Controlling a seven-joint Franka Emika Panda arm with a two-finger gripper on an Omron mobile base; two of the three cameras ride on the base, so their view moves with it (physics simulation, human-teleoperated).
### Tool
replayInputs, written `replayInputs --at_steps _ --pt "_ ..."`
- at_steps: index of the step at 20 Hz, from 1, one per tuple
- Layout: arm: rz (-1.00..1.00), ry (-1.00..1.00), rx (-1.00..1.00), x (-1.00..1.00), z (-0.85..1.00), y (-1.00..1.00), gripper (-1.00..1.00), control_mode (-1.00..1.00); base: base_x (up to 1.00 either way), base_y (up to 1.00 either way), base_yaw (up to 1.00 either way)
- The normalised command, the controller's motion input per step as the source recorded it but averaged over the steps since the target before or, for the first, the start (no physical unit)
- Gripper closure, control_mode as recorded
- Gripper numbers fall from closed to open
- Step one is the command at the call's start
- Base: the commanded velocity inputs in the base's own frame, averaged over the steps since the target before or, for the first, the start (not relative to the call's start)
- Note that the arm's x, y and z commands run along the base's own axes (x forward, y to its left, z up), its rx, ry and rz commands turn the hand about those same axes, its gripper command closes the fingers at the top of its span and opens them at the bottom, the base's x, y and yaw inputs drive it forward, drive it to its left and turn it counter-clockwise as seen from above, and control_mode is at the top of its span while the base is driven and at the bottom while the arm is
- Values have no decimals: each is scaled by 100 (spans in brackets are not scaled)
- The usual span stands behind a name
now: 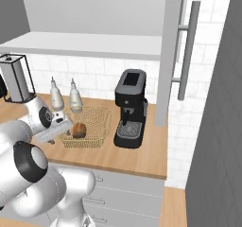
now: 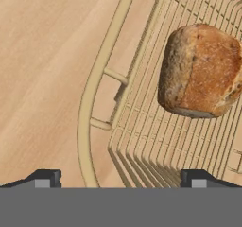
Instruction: Open the cabinet, pick up the bread from the cabinet and place it in the basket. Then move the basket to the dining counter.
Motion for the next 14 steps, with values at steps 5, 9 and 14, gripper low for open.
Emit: replayInputs --at_steps 5,9,14 --pt "4 0 -1 24 -13 1 -100 -100 0 0 0" --pt "0 0 -1 2 -38 0 -100 -100 0 0 0" --pt "0 -1 0 0 -45 -1 -100 -100 0 0 0"
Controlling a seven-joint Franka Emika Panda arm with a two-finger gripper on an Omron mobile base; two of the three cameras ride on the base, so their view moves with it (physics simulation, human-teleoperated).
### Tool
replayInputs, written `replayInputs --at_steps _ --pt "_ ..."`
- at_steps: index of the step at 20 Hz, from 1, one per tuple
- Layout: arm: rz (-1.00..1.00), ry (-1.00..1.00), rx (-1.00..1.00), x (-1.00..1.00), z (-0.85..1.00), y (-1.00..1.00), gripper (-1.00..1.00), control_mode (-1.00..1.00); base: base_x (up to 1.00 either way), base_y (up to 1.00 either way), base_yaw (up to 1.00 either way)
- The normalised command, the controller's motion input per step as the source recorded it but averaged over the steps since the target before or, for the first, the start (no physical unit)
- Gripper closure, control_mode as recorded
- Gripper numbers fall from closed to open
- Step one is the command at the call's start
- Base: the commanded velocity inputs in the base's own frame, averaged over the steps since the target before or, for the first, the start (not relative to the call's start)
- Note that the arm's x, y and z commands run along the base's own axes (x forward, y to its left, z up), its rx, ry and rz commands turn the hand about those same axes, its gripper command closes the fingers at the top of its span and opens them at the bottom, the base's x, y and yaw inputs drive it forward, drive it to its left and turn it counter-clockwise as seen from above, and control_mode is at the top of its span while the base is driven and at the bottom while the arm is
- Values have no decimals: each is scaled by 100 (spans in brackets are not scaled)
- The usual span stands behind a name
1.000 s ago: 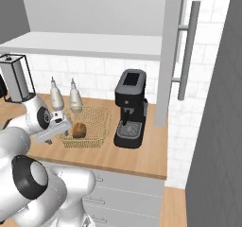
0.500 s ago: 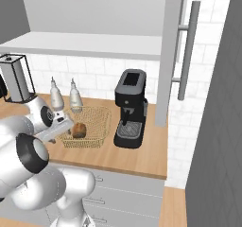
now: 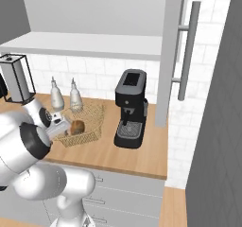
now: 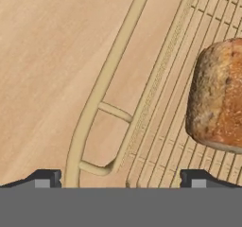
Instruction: Open the cabinet, pick up the bread from the cabinet and place it in the basket. Then move the basket to the dining counter.
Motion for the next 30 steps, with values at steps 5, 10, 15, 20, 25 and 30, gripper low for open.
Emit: replayInputs --at_steps 5,10,15,20,25,30 --pt "4 -3 0 0 -16 0 -100 -100 0 0 0" --pt "5 -8 0 0 0 -6 100 -100 0 0 0" --pt "4 -12 0 0 0 -13 100 -100 0 0 0" --pt "3 -11 0 0 0 -11 100 -100 0 0 0" --pt "4 -4 -3 7 17 0 100 -100 0 0 0" --pt "2 0 -2 0 73 0 100 -100 0 0 0"
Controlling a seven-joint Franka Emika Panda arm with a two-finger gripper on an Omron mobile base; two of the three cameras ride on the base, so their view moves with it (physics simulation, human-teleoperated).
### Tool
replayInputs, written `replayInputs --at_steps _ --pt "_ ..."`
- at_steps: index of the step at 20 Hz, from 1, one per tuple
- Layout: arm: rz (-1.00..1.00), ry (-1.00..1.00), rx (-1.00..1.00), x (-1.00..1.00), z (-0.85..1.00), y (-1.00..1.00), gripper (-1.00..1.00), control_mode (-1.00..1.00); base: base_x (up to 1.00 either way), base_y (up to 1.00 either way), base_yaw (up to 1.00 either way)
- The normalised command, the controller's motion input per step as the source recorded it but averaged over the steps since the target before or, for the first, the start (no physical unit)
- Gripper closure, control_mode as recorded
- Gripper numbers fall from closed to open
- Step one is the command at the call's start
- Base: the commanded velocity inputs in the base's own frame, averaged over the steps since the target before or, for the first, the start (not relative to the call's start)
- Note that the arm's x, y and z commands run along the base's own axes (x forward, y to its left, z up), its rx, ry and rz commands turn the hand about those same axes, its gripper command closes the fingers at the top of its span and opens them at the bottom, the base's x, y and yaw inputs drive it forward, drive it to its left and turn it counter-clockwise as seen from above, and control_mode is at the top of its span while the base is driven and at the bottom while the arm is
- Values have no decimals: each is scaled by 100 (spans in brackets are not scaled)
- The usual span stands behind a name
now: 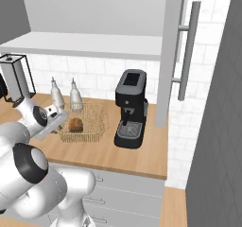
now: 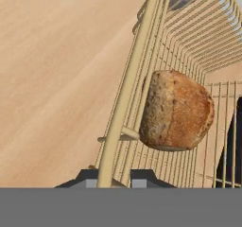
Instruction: Open the cabinet, pick up the bread from the cabinet and place it in the basket. Then move the basket to the dining counter.
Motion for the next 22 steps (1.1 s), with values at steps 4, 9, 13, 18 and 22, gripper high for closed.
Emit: replayInputs --at_steps 4,9,13,18,22 --pt "0 0 0 0 84 0 100 -100 0 0 0" --pt "0 1 -7 -8 71 0 100 -100 0 0 0" --pt "0 1 -4 -38 55 4 100 -100 0 0 0" --pt "0 0 -8 -75 56 1 100 -100 0 0 0" --pt "-1 0 -6 -86 53 -16 100 -100 0 0 0"
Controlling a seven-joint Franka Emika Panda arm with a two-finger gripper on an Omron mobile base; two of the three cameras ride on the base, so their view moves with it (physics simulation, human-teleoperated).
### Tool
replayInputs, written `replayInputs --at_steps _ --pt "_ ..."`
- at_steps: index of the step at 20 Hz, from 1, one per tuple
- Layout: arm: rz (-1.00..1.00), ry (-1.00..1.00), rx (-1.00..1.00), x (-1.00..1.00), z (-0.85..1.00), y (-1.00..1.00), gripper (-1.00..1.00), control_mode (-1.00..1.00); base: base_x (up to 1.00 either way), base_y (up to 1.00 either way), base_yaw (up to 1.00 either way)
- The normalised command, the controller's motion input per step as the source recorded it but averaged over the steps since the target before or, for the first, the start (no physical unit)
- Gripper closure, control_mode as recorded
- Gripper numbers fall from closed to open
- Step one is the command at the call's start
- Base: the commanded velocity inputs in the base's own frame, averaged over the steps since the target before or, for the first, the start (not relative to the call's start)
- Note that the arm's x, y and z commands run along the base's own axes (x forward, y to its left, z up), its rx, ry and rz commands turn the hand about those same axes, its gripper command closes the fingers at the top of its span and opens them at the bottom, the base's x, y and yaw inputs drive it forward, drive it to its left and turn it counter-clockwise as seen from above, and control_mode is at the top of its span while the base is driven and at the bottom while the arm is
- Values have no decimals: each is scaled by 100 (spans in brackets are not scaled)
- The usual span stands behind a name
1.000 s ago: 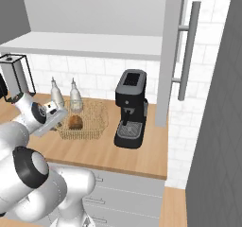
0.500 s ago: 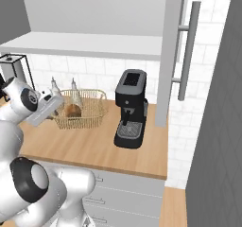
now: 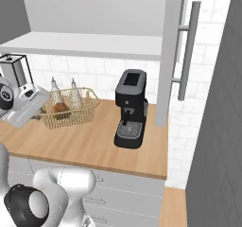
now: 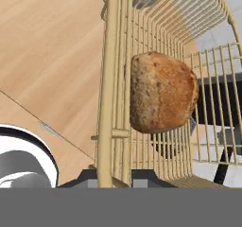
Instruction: Open the cabinet, pick up the bread from the cabinet and place it in the basket. Then move the basket to the dining counter.
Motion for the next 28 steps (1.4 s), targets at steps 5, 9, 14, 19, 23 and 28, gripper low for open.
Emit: replayInputs --at_steps 5,9,14,19,23,28 --pt "-16 0 0 -72 30 -55 100 -100 0 0 0" --pt "-35 0 0 -41 8 -77 100 -100 0 0 0" --pt "-31 -9 0 -45 21 -47 100 -100 0 0 0" --pt "-28 -28 1 -17 6 -11 100 -100 0 0 0" --pt "-25 -34 11 3 0 0 100 -100 0 0 0" --pt "-9 -9 5 27 0 0 100 -100 0 0 0"
